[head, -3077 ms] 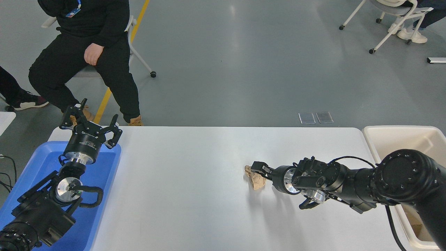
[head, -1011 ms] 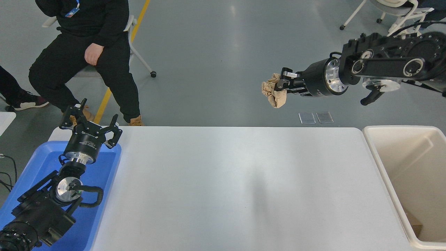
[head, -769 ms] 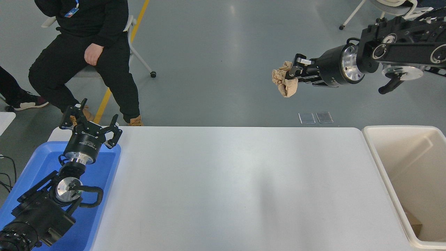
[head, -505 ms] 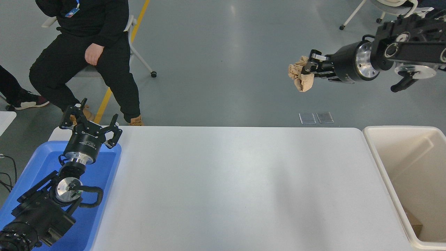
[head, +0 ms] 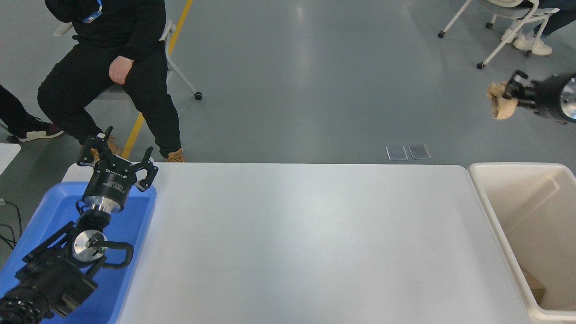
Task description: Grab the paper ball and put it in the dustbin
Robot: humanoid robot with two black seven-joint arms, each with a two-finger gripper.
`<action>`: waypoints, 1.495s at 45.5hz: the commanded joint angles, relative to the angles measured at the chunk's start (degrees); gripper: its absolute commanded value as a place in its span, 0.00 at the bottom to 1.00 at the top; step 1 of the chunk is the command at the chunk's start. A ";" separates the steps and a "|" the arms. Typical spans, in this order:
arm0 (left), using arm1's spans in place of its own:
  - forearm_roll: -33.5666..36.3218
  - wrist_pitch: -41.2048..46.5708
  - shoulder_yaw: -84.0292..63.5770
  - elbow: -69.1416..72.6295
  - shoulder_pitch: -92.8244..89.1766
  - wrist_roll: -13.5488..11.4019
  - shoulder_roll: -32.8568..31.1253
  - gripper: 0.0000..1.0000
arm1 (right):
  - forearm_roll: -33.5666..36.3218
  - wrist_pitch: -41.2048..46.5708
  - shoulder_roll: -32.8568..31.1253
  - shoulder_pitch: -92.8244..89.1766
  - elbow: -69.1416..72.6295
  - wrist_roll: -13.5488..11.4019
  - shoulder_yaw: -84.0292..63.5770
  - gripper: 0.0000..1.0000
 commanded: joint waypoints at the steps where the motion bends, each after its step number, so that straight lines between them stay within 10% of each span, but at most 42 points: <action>1: -0.01 0.00 0.00 -0.03 0.00 0.00 0.00 0.99 | 7.20 -3.73 -0.51 -14.79 -11.98 0.03 1.39 0.00; 25: -0.01 0.00 0.00 -0.03 0.00 0.00 0.00 0.99 | 12.65 -20.43 -0.42 -38.09 -17.69 0.03 25.82 0.00; 66: -0.01 0.00 0.00 0.06 0.00 0.00 0.00 0.99 | 14.50 -23.69 7.84 -52.07 -19.81 0.20 34.97 0.00; 68: -0.01 0.00 0.00 -0.03 0.00 0.00 0.00 0.99 | 14.50 -23.69 7.84 -52.16 -19.80 0.20 34.97 0.19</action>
